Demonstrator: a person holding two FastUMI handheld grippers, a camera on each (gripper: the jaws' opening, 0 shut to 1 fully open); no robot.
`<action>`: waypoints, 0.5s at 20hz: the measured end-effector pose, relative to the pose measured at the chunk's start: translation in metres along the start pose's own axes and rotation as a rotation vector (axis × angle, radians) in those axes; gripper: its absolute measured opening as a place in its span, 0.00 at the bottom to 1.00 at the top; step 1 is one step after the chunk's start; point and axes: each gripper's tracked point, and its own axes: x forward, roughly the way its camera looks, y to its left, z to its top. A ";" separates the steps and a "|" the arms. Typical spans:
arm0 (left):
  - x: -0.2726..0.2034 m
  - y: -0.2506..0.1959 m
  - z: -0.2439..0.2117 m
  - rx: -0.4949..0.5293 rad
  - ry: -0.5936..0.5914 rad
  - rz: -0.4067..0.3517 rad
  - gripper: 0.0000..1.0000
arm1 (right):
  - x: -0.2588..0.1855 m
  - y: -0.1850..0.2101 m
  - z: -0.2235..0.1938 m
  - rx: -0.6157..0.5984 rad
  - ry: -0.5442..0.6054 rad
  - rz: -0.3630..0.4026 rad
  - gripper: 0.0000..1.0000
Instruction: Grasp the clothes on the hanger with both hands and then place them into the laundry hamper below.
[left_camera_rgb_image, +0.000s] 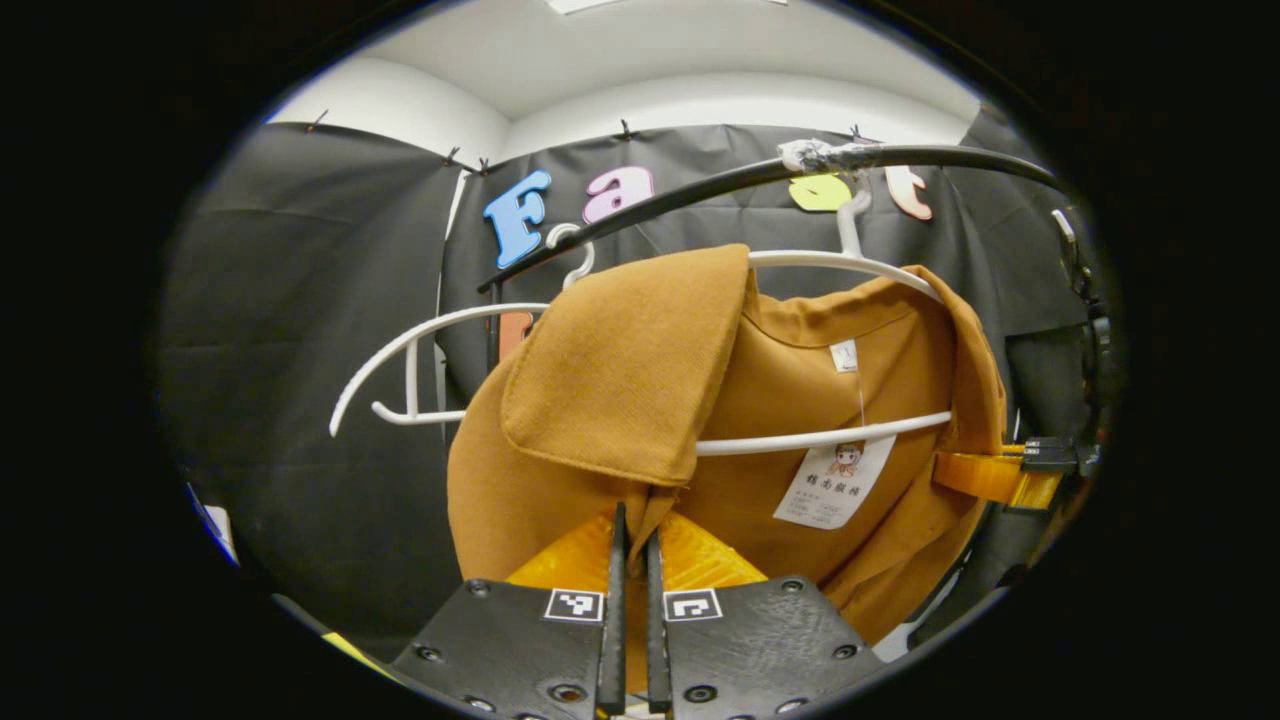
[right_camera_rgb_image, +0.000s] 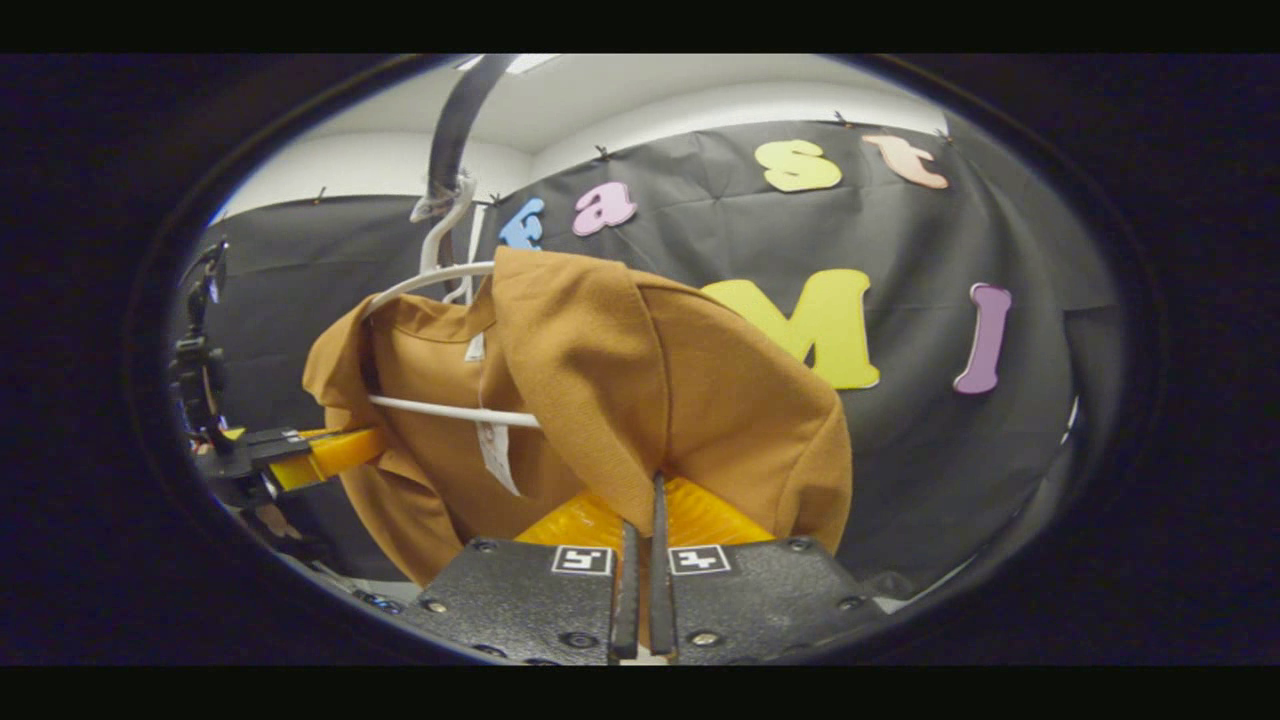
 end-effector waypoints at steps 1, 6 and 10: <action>0.002 0.000 -0.001 -0.018 0.008 -0.014 0.00 | 0.000 0.003 -0.002 0.042 0.012 0.051 0.08; -0.007 0.012 0.003 -0.011 0.033 -0.022 0.05 | -0.014 0.013 0.004 0.150 0.045 0.283 0.06; -0.018 0.021 0.017 -0.007 0.017 -0.027 0.00 | -0.028 0.023 0.013 0.208 0.025 0.438 0.05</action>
